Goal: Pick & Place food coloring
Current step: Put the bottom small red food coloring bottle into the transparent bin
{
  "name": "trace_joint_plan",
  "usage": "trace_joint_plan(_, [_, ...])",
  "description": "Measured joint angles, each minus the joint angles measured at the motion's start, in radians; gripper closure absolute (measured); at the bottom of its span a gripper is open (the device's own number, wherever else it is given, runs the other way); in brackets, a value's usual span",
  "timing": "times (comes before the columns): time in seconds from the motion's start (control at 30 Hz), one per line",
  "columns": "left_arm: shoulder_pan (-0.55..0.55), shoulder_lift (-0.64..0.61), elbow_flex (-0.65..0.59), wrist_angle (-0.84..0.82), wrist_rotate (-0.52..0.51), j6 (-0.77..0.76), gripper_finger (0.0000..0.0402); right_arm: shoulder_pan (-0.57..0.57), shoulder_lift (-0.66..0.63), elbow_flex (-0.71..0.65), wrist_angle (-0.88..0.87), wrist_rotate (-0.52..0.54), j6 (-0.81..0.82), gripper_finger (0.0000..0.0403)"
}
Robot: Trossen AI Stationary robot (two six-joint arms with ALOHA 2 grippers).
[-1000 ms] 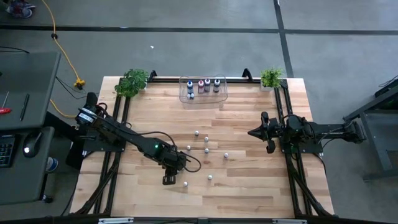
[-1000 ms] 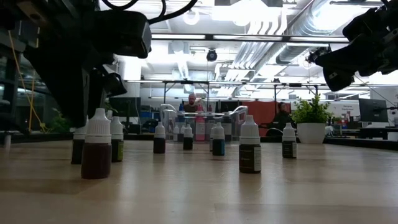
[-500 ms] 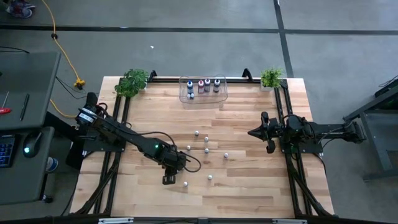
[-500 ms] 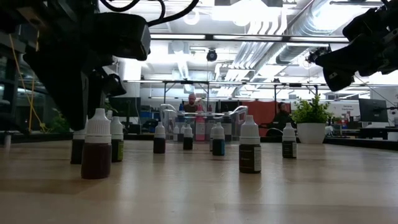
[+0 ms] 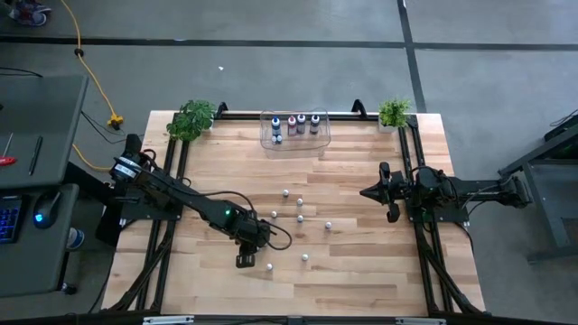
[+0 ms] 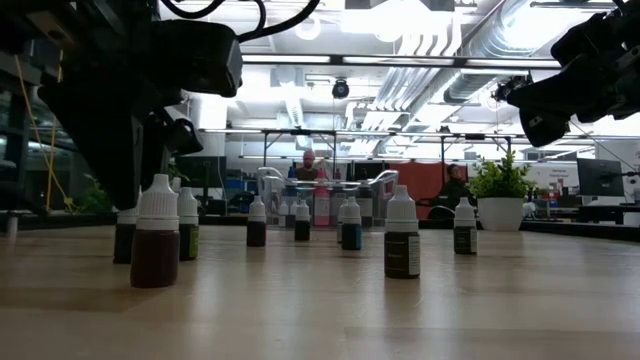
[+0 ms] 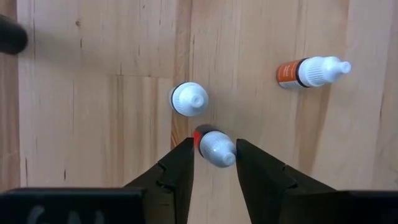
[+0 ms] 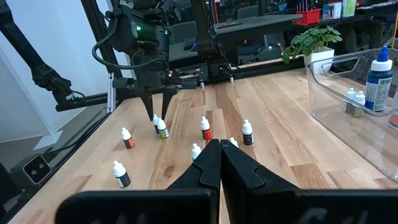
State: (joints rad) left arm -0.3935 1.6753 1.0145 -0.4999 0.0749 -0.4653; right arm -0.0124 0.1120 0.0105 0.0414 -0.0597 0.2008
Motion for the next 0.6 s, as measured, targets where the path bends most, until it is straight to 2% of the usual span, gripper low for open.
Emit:
trace_joint_plan(0.27, [0.0,0.001,0.0,0.0,-0.006,0.0,0.029,0.0,0.0,0.0,0.0,0.0,0.0,0.0402])
trace_joint_plan(0.6, [0.0,0.013,0.0,0.009,-0.004,-0.003,0.0359,0.0,0.0,0.0,0.0,0.0,0.0,0.0402])
